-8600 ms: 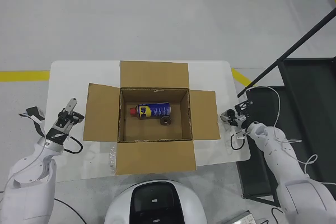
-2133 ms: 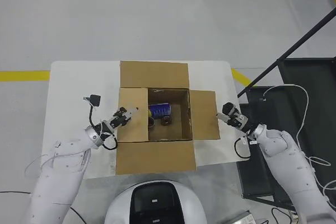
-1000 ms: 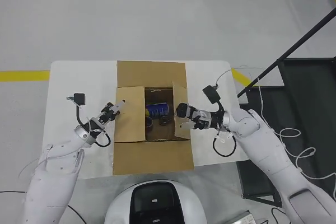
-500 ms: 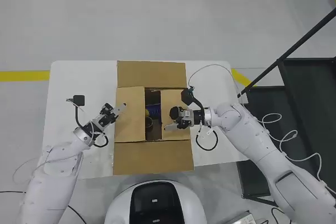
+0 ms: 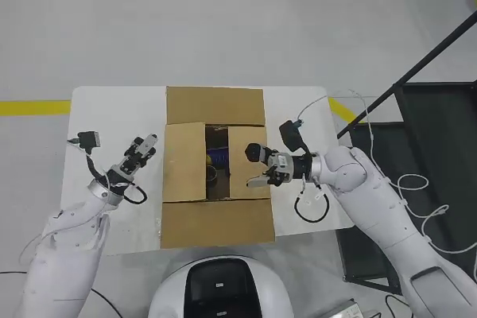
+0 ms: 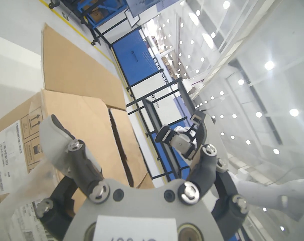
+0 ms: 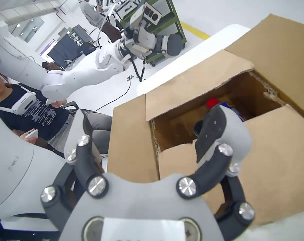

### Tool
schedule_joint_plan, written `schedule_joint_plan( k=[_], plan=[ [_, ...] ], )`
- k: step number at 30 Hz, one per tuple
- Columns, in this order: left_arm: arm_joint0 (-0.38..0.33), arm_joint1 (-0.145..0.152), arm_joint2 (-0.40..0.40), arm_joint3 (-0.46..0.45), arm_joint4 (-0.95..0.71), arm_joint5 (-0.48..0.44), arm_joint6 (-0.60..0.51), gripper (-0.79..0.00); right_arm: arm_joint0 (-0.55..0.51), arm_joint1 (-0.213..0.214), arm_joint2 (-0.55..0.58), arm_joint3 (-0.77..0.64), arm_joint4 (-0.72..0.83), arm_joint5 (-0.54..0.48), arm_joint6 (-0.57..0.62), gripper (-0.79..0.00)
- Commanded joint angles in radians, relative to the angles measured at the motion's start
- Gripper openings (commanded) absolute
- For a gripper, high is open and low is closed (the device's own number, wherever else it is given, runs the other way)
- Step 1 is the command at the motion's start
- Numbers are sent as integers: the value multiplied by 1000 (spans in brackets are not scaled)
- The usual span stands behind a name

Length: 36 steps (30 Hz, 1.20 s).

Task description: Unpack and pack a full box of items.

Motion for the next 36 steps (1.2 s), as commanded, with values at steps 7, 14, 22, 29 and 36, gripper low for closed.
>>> schedule_joint_plan(
  k=[7, 14, 22, 29, 36],
  plan=[
    [25, 12, -93, 5, -166, -14, -65, 0, -136, 46, 105, -42, -17, 0, 61, 0],
    [25, 12, -93, 5, -166, -14, -65, 0, -136, 46, 105, -42, -17, 0, 61, 0],
    [25, 12, -93, 5, -166, -14, -65, 0, -138, 47, 59, -53, 42, 89, 131, 0],
    [-71, 16, -88, 84, -53, 41, -45, 0, -173, 87, 139, -86, 311, 239, 339, 0],
    [-295, 13, -9, 298, 56, 15, -92, 0, -324, 133, 259, -155, 462, 410, 536, 0]
  ],
)
